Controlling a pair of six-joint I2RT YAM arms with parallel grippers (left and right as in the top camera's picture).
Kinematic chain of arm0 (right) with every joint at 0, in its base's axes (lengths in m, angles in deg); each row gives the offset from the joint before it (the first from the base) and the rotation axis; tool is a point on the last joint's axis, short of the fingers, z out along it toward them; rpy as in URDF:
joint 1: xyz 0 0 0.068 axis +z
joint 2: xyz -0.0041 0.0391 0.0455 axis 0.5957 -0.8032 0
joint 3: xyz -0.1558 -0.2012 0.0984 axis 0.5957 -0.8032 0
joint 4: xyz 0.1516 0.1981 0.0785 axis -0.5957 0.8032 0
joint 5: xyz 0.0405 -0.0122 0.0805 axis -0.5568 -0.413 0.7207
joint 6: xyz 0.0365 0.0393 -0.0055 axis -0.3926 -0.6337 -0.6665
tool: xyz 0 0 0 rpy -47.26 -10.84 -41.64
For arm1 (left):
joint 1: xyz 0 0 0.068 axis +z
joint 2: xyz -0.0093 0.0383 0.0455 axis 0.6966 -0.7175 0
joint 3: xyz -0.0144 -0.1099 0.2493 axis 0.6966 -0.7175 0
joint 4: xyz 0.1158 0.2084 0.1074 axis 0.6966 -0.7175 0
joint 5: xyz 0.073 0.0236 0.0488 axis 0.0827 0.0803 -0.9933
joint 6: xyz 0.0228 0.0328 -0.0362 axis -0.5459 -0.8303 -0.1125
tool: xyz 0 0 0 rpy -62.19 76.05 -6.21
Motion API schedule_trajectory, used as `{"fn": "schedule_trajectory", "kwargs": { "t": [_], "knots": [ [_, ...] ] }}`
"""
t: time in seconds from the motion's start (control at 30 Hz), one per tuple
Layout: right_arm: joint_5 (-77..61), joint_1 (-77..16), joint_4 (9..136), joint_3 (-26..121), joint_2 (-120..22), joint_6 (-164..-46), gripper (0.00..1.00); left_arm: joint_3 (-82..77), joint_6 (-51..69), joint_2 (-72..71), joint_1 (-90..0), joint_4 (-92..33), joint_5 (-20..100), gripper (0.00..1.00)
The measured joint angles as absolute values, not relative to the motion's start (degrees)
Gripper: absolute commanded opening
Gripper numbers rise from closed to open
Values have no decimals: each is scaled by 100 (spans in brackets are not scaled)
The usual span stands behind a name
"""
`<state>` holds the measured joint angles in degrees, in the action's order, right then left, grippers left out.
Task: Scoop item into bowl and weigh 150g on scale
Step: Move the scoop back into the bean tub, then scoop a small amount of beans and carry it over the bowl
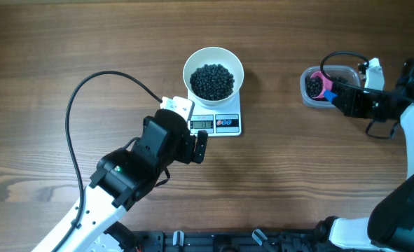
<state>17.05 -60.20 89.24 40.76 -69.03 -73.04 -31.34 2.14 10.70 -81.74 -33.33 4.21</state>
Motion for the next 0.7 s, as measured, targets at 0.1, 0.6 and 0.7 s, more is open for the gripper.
{"fn": "schedule_trajectory", "kwargs": {
  "t": [0.1,0.6,0.7],
  "knots": [
    [1744,-6143,8924,4076,-6903,-7321,4,-3134,214,1070,-8174,-3333,421,100],
    [3501,-7216,8928,4076,-6906,-7656,4,-3134,214,1070,-8174,-3333,421,100],
    [3982,-7318,8928,4076,-6906,-7671,4,-3134,214,1070,-8174,-3333,421,100]
  ]
}}
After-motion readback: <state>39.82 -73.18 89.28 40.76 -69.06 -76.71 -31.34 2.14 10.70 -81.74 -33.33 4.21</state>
